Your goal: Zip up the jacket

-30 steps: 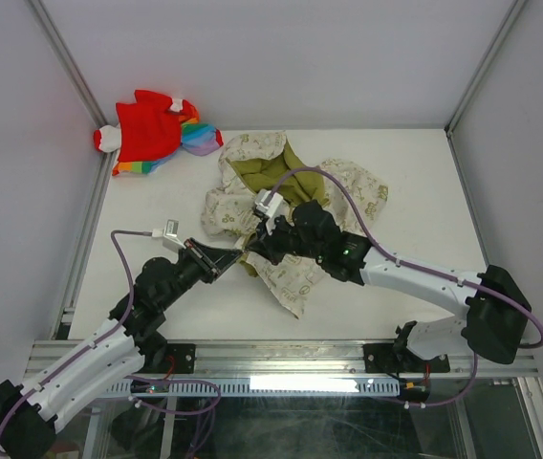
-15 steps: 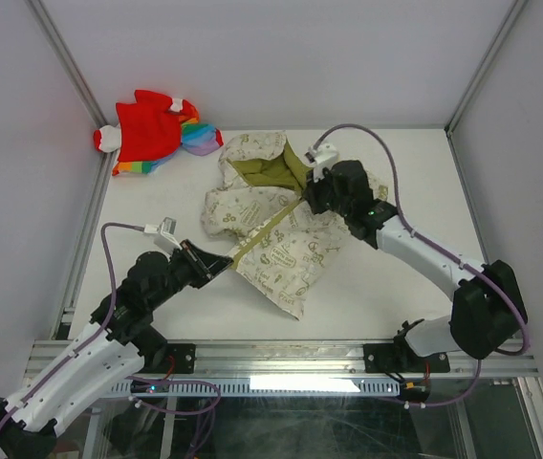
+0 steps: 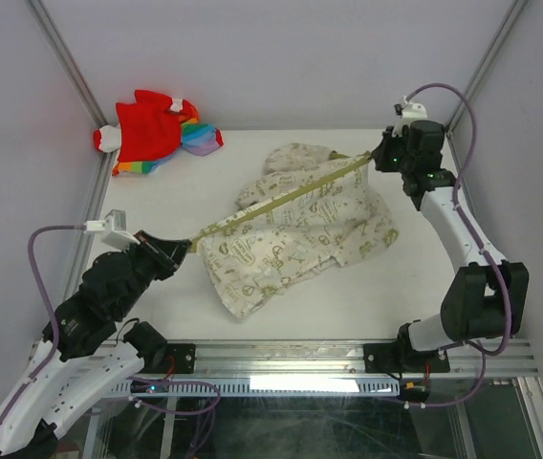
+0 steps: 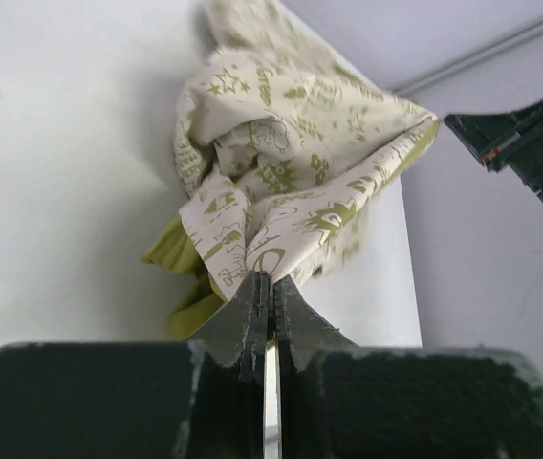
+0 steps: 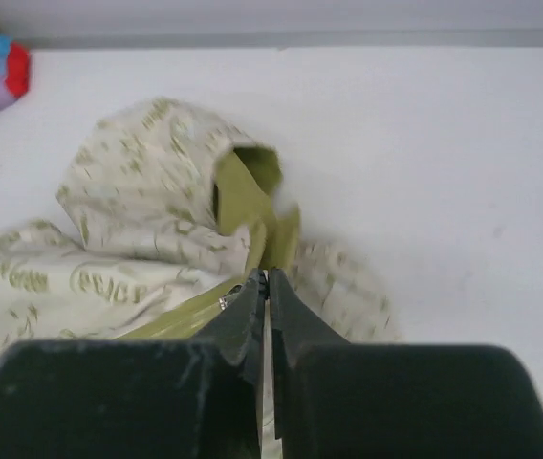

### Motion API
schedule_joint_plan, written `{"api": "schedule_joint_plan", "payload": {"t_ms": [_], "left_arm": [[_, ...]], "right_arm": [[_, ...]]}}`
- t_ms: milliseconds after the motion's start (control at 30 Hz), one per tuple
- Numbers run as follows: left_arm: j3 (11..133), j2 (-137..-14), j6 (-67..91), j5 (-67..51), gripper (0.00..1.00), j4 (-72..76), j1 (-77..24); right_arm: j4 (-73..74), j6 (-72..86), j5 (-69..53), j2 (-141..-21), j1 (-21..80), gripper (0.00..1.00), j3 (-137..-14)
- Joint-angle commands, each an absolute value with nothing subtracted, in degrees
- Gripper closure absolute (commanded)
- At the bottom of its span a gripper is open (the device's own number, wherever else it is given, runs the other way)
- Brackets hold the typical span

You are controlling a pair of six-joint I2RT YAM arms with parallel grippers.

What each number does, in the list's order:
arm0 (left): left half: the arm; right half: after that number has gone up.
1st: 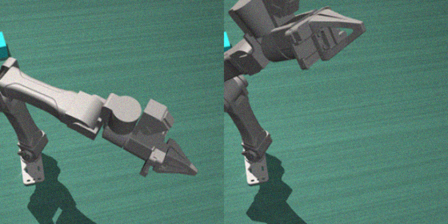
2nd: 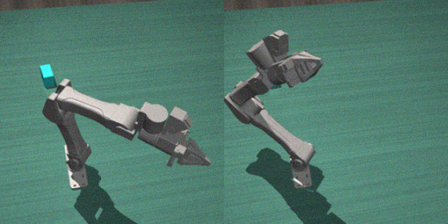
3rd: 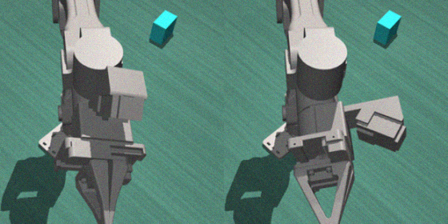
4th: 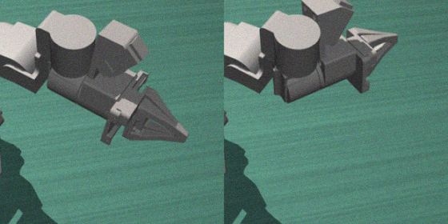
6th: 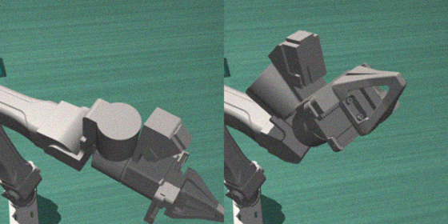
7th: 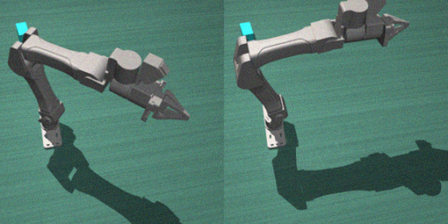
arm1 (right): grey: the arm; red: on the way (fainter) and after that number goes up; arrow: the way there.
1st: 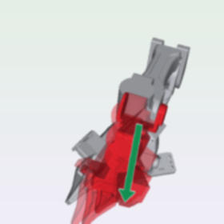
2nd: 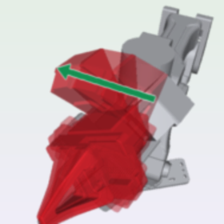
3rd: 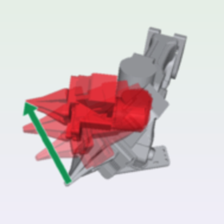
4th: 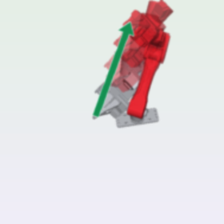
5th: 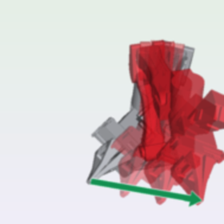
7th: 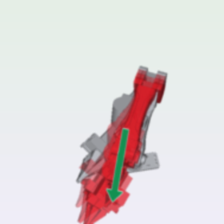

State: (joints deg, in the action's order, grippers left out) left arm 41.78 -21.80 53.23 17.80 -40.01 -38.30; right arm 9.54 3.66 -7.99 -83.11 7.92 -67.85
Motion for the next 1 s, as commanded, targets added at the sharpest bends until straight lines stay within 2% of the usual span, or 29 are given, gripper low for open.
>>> {"api": "schedule_joint_plan", "payload": {"t_ms": [0,233,433,467,533,600,633,700,833,933,967], "left_arm": [[50.2,-21.0,45.8,32.0,1.00,-46.1,-38.3],[52.9,-21.3,41.7,40.0,1.00,-46.1,-38.3],[48.0,-22.2,39.5,32.8,1.00,-38.3,-38.3],[47.5,-22.6,39.5,31.5,0.98,-37.7,-38.3],[46.9,-23.2,39.6,31.1,0.82,-37.6,-38.3],[46.8,-22.8,39.4,31.7,0.66,-37.7,-38.3],[47.0,-22.2,38.9,32.2,0.54,-37.7,-38.3],[47.7,-20.9,37.5,33.3,0.35,-37.7,-38.3],[50.1,-19.2,33.0,34.8,0.14,-37.3,-38.3],[51.8,-17.5,29.3,34.8,0.02,-36.4,-38.3],[52.0,-16.6,28.1,34.8,0.01,-35.8,-38.3]], "right_arm": [[6.8,2.1,0.3,-80.6,-2.3,1.00,-74.5],[12.1,2.0,-0.8,-78.9,-10.0,1.00,-80.2],[14.4,2.5,-9.7,-74.9,-10.2,1.00,-76.9],[15.4,3.3,-12.0,-74.1,-10.2,1.00,-75.4],[15.8,5.7,-16.2,-71.6,-10.2,1.00,-71.7],[15.1,7.4,-20.1,-67.8,-10.2,0.84,-66.8],[14.8,8.5,-20.9,-65.6,-10.2,0.76,-64.3],[14.5,10.4,-21.9,-60.9,-10.2,0.56,-60.3],[13.3,13.7,-22.9,-50.3,-10.2,0.03,-53.9],[12.7,15.1,-22.4,-42.6,-10.0,0.00,-50.8],[11.9,15.7,-21.3,-39.9,-9.5,0.00,-49.5]]}}
